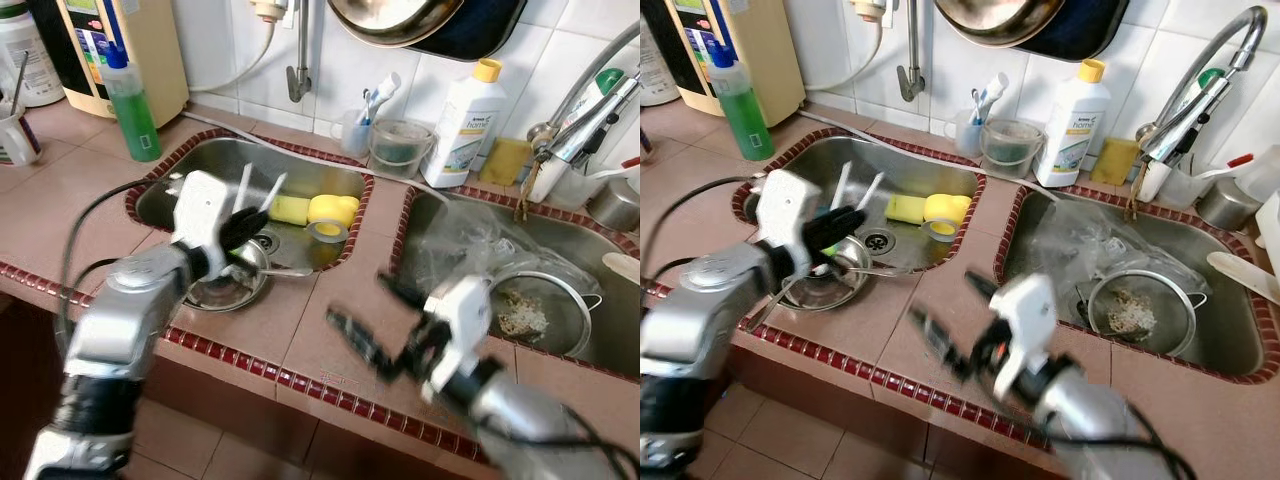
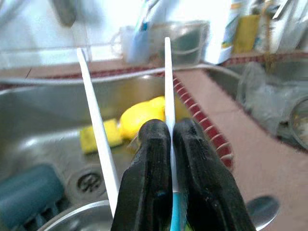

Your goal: Kitchen organization

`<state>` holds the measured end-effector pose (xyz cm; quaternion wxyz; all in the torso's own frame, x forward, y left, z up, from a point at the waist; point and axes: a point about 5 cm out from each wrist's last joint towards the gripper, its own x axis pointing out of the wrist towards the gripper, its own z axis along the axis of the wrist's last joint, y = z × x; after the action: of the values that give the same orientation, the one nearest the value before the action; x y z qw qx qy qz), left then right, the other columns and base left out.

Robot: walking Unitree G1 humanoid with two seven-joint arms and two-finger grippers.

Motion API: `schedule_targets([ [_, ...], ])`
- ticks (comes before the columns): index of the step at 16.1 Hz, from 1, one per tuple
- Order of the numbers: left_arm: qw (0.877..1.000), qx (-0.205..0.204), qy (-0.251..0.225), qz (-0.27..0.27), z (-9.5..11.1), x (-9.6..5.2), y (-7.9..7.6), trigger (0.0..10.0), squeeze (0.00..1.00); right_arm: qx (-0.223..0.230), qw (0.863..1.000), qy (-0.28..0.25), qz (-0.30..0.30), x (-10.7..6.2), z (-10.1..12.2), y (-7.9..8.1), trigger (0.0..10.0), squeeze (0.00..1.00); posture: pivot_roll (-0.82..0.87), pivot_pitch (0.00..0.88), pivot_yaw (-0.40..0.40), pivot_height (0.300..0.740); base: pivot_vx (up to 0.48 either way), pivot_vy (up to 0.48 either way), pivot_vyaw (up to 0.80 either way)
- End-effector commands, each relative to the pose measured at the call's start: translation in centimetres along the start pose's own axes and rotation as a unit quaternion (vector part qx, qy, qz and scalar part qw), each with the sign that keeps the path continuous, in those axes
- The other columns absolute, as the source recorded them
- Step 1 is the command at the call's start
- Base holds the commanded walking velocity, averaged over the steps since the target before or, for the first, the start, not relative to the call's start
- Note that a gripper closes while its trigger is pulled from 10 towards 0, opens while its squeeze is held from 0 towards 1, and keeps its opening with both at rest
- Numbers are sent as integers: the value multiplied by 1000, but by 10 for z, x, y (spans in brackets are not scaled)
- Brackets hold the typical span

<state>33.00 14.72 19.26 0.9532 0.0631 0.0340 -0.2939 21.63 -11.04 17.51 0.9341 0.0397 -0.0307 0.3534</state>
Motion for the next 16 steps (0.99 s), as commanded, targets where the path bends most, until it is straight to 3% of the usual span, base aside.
schedule_targets([
  [1, 1000, 18, -18, -5, 5, 15, -5, 10000, 0, -12, 999, -18, -35, 3, 6, -14, 10000, 0, -138, 27, -51, 740, 0, 0, 0],
  [3, 998, 39, -42, 6, 10, 29, -9, 10000, 0, -17, 997, -43, -69, 6, 14, -24, 10000, 0, -143, 32, -45, 740, 0, 0, 0],
  [6, 998, 35, -47, 0, 13, 49, -11, 10000, 0, -12, 993, -58, -99, 7, 19, -30, 10000, 0, -165, 50, -28, 740, 0, 0, 0],
  [9, 998, 44, -47, -13, 19, 65, -8, 10000, 0, 4, 992, -49, -114, -5, 13, -21, 10000, 0, -195, 91, -3, 740, 0, 0, 0],
  [13, 996, 63, -50, -24, 24, 73, -5, 10000, 0, 34, 992, -39, -116, -19, 10, -2, 10000, 0, -226, 147, 19, 740, 0, 0, 0],
  [16, 996, 71, -39, -32, 23, 79, -2, 10000, 0, 58, 989, -24, -133, -39, 9, 10, 10000, 0, -254, 195, 36, 740, 0, 0, 0],
])
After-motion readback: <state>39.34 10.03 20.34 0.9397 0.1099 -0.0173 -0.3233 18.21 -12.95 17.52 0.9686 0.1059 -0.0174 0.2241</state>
